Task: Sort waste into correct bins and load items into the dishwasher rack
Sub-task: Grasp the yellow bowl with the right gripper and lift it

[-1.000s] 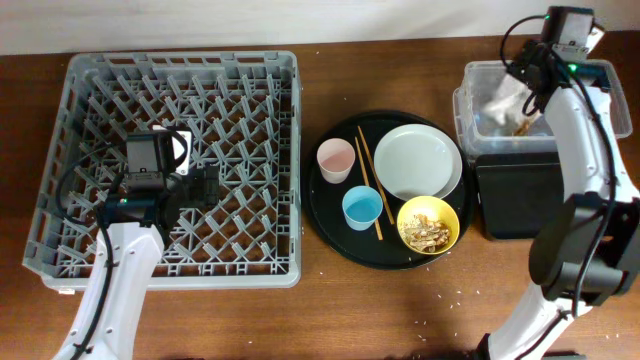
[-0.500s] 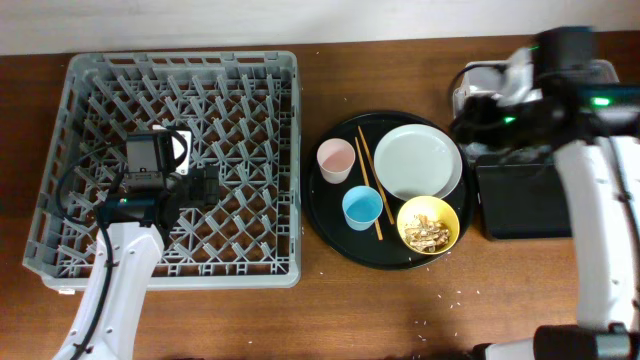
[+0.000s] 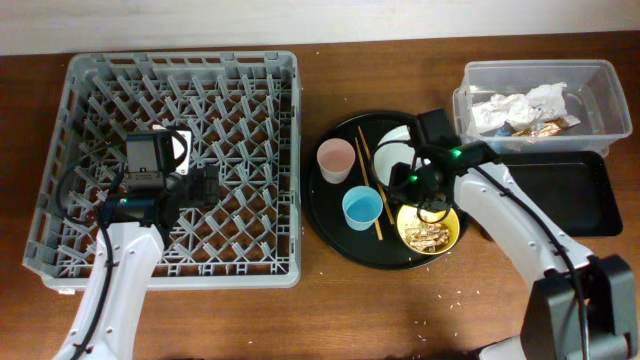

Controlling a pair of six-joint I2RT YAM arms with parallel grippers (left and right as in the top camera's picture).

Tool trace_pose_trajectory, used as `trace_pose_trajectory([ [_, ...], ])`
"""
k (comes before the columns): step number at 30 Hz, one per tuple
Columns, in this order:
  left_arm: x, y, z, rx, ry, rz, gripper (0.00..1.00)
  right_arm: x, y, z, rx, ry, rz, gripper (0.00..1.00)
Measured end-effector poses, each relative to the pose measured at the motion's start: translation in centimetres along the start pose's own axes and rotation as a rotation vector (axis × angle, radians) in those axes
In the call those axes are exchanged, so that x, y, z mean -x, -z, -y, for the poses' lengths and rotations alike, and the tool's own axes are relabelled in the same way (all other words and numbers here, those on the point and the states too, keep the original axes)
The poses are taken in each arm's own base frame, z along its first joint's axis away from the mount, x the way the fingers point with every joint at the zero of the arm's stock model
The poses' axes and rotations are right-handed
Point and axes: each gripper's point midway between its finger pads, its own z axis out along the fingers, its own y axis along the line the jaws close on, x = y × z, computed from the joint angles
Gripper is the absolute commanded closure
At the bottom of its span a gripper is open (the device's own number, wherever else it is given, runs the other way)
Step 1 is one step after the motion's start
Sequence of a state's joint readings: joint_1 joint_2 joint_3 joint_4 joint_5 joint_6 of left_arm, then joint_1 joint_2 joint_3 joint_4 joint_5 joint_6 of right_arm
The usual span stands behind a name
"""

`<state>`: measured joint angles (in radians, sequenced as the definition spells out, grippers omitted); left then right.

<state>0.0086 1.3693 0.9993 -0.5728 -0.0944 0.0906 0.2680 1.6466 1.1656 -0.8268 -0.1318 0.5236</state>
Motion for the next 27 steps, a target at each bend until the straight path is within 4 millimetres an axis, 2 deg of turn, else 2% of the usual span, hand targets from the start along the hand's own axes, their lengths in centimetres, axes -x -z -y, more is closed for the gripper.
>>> trace_pose_trajectory([
  [5, 0.0, 0.0, 0.0, 0.0, 0.0, 0.0, 0.01, -1.7, -3.0, 1.3, -0.067, -0.049, -0.113, 0.48],
  [6, 0.0, 0.0, 0.0, 0.0, 0.0, 0.0, 0.01, -1.9, -3.7, 1.6, -0.081, -0.06, -0.134, 0.57],
  [7, 0.0, 0.0, 0.0, 0.0, 0.0, 0.0, 0.01, -2.2, -4.2, 1.8, -0.09, -0.067, -0.148, 0.75],
  [9, 0.0, 0.0, 0.0, 0.0, 0.0, 0.0, 0.01, -2.2, -4.3, 1.9, -0.092, -0.071, -0.152, 0.89],
  [11, 0.0, 0.0, 0.0, 0.0, 0.0, 0.0, 0.01, -2.3, -4.3, 1.9, -0.094, -0.076, -0.155, 0.96],
  [19, 0.0, 0.0, 0.0, 0.0, 0.0, 0.0, 0.01, -2.6, -3.9, 2.3, -0.116, -0.09, -0.165, 0.96],
  [23, 0.0, 0.0, 0.0, 0.0, 0.0, 0.001, 0.01, -2.6, -1.7, 1.9, -0.132, -0.074, -0.189, 0.96],
  [27, 0.0, 0.0, 0.0, 0.0, 0.0, 0.001, 0.01, -0.4, 2.9, 0.3, -0.091, -0.031, -0.143, 0.96],
])
